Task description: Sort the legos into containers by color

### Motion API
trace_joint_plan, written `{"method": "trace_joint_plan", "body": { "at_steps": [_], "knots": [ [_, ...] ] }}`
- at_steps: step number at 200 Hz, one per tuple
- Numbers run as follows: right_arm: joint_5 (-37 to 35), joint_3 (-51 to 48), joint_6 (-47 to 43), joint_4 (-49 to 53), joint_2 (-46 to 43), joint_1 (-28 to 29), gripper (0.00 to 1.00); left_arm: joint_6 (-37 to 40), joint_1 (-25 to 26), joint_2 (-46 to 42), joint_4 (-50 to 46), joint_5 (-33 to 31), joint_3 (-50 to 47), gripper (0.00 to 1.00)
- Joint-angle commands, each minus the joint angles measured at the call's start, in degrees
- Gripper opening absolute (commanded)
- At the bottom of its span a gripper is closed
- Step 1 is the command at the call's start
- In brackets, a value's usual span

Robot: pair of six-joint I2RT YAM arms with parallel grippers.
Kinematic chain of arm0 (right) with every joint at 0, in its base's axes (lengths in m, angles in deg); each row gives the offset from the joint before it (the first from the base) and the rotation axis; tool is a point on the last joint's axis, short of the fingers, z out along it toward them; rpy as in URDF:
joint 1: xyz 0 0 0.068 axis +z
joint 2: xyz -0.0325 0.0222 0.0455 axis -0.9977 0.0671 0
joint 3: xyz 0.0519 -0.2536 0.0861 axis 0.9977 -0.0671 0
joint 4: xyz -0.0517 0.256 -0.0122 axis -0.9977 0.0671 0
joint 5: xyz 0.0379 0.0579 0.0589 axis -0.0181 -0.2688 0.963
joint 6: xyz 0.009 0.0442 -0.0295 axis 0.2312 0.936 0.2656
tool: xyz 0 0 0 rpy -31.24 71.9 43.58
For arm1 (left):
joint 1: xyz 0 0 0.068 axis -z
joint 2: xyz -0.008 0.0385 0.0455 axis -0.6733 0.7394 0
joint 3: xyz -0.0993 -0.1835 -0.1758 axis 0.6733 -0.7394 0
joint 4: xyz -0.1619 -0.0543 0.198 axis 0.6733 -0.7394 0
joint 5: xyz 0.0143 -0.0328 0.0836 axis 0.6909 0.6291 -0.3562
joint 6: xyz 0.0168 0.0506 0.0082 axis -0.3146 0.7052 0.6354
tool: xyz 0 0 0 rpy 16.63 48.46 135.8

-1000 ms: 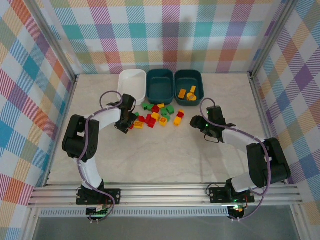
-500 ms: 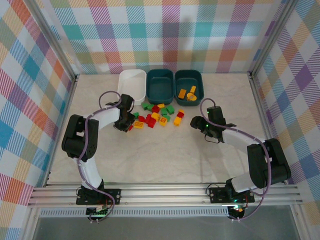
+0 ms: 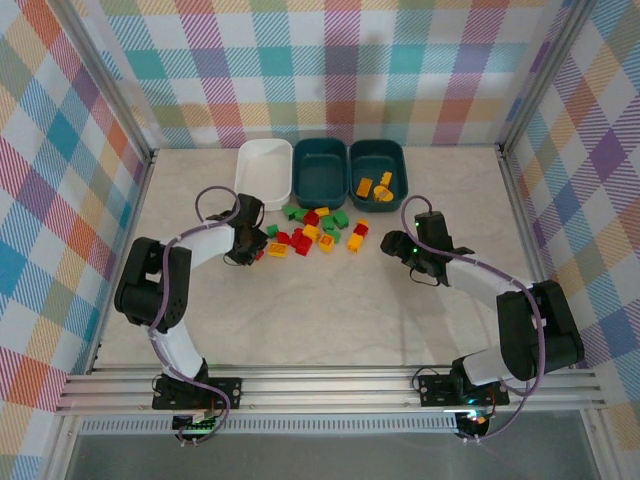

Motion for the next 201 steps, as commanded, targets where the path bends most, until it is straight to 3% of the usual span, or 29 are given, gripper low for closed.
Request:
{"method": "trace_joint_plan", "body": {
  "at_steps": [1,46,85,180,201],
  "knots": [
    [-0.3,0.6,-0.2,-0.1,-0.4,0.3,0.72,3.7,0.8,-4.6,-0.9,-2.0,-0.1,0.16],
    [-0.3,0.8,-0.2,-0.3,0.6,0.3,0.72,9.0,2.8,-7.7,-6.5,-3.0,7.3,0.15],
    [-0.9,1.0,-0.3,-0.2,1.1,0.2,0.72,13.8,5.3,-5.2,-9.3,-1.1,16.5,0.15],
    [-4.9,0.1,-0.1,0.8,-0.2,0.2,0.72,30.1,8.9,18.0,-15.3,10.5,50.1,0.16],
    [-9.9,-2.6,0.2,-0.9,-2.1,0.2,0.72,32.0,9.0,23.3,-17.9,10.3,57.6,0.18]
  ]
}}
